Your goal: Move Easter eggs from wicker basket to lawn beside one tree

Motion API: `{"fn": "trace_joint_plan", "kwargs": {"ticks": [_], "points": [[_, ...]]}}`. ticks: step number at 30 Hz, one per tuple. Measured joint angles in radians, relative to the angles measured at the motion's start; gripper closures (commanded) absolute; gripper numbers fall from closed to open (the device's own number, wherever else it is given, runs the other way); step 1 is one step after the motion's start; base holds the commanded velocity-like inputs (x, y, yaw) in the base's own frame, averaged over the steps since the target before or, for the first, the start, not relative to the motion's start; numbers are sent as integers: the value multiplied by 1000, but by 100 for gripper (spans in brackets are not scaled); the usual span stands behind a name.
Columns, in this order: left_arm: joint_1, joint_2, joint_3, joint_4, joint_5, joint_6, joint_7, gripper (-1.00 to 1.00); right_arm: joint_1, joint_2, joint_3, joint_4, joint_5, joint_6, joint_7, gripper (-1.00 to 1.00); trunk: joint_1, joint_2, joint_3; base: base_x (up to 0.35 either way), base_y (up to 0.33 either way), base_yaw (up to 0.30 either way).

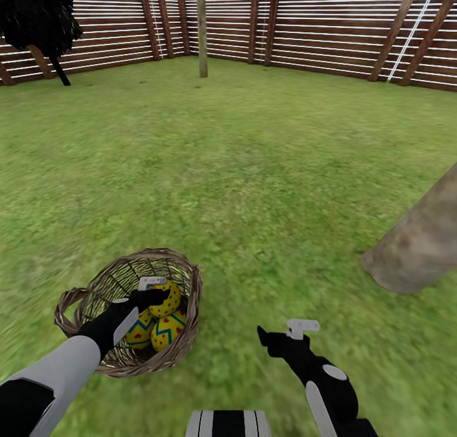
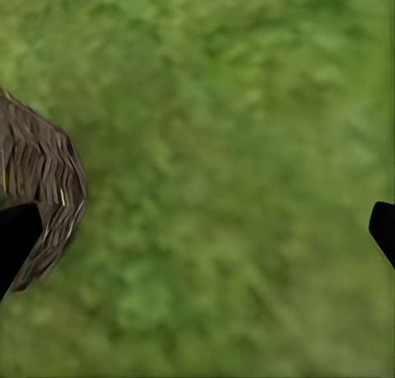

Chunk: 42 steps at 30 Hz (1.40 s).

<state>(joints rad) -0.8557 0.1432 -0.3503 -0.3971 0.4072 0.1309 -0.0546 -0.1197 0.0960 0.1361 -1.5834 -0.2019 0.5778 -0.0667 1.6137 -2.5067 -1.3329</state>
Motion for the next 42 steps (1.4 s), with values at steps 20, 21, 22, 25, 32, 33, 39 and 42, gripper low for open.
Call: {"fn": "trace_joint_plan", "kwargs": {"ticks": [20, 21, 22, 25, 32, 33, 39, 42], "points": [[0, -1, -5, 13, -1, -4, 1, -100, 2, 0, -6, -1, 0, -7, 0, -100, 1, 0, -4, 0, 0, 0], [0, -1, -5, 13, -1, -4, 1, -100, 2, 0, -6, -1, 0, -8, 0, -100, 1, 0, -8, 0, 0, 0], [0, -1, -5, 13, -1, -4, 1, -100, 2, 0, -6, -1, 0, -8, 0, -100, 1, -1, -11, 0, 0, 0], [0, -2, -6, 13, -1, -9, 1, -100, 3, -1, -6, -1, -1, -11, 5, -100, 2, -1, -15, 0, 0, 0], [0, -2, -9, 12, -2, -13, 2, -100, 4, -1, -6, -2, -2, -13, 17, -100, 2, -1, -15, 0, 0, 0], [0, -2, -9, 12, 1, -13, 1, -100, 4, -1, -6, -2, -2, -13, 17, -100, 2, -1, -19, 0, 0, 0], [0, -2, -10, 9, 0, -22, -1, -100, 4, -1, -6, -2, -2, -13, 17, -100, 3, -1, -23, 0, 0, 0], [0, -2, -11, 7, -2, -22, -6, -100, 4, -1, -6, -1, -2, -13, 17, -100, 3, -1, -23, 0, 0, 0]]}}
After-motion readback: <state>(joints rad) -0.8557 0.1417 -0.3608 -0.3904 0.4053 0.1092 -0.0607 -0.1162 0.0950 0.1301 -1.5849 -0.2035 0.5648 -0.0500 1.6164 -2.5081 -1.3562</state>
